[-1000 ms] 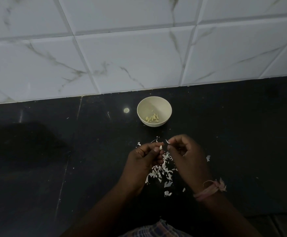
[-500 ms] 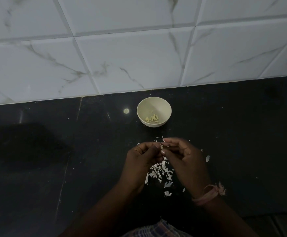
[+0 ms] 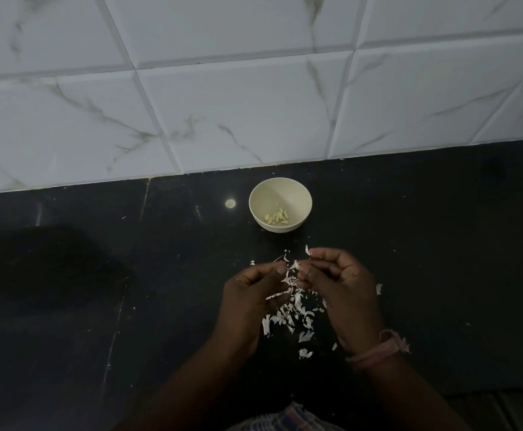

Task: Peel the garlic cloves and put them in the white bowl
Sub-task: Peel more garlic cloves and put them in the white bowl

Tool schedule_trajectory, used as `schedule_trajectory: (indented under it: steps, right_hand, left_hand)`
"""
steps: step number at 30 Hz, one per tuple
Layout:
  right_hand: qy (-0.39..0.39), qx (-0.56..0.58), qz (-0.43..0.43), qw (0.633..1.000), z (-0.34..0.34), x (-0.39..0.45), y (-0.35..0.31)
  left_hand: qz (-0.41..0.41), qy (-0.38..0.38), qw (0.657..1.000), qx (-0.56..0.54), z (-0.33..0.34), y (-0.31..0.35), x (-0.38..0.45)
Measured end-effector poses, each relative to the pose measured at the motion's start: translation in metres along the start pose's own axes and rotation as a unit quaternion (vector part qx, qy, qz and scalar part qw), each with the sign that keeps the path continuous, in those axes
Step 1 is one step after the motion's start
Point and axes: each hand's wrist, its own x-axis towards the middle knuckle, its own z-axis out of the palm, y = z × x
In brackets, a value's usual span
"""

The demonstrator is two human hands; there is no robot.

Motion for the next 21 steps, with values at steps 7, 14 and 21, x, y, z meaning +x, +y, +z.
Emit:
schedule_trajectory:
  steps: [7, 14, 21]
  right_hand:
    - [0.018, -0.080, -0.020, 0.996, 0.005, -0.004, -0.001]
    - [0.036, -0.190, -0.066, 0.979, 0.009, -0.008, 0.002]
    - [0.066, -0.272, -0.068, 0.958, 0.005, -0.003, -0.001]
  left_hand:
    - [0.046, -0.024, 0.998, -0.021, 0.009, -0.001, -0.008]
    - [0.070, -0.017, 0.997, -0.013, 0.010, -0.002, -0.010]
    - [0.077, -0.024, 0.996, -0.046, 0.010, 0.003, -0.011]
